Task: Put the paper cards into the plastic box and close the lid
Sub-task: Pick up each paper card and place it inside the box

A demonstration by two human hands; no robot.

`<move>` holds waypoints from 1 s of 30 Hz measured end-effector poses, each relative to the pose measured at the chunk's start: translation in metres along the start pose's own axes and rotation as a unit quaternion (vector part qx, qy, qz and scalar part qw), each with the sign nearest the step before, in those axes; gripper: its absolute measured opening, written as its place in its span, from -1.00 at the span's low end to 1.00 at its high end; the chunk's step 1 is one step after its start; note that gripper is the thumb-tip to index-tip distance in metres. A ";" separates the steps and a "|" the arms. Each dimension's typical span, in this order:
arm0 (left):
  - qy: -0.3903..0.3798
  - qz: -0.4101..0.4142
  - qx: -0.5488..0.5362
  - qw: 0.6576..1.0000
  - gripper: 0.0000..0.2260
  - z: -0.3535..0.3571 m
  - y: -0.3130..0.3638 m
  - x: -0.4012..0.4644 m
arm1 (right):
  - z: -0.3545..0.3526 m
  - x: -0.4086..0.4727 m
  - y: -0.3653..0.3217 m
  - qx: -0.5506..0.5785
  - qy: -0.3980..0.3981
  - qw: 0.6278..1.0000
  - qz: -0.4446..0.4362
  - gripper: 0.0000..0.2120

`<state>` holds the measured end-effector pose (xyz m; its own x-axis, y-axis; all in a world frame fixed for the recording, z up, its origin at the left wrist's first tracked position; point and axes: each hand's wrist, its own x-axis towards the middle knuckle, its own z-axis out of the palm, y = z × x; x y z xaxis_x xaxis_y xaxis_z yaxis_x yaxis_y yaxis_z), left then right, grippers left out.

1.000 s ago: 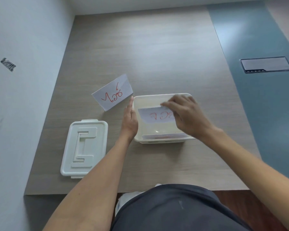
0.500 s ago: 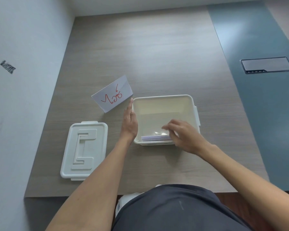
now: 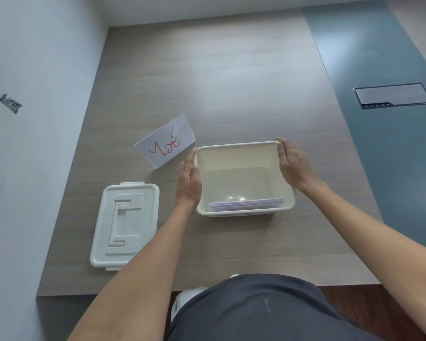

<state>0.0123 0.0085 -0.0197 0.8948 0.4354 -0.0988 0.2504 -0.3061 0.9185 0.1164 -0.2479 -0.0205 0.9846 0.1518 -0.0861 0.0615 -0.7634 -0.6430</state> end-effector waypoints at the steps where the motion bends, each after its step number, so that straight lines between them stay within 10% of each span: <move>1: 0.021 -0.015 0.000 1.000 -0.62 -0.004 0.001 0.007 | -0.001 0.000 -0.001 0.009 0.001 1.000 -0.002 -0.61; 11: 0.144 0.063 0.411 0.898 -0.61 -0.086 0.005 0.115 | -0.003 -0.004 -0.004 0.067 -0.008 0.998 0.015 -0.69; 17: 0.002 -0.091 0.440 0.894 -0.60 -0.095 -0.009 0.143 | -0.005 -0.008 -0.005 0.073 -0.013 0.997 0.027 -0.74; 30: -0.026 -0.010 0.351 0.936 -0.78 -0.106 0.019 0.135 | -0.007 -0.010 -0.008 0.086 -0.008 0.995 0.039 -0.57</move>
<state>0.0980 0.1515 0.0249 0.8997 0.4106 -0.1478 0.4317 -0.7876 0.4396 0.1075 -0.2475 -0.0090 0.9824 0.1076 -0.1525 -0.0454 -0.6547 -0.7545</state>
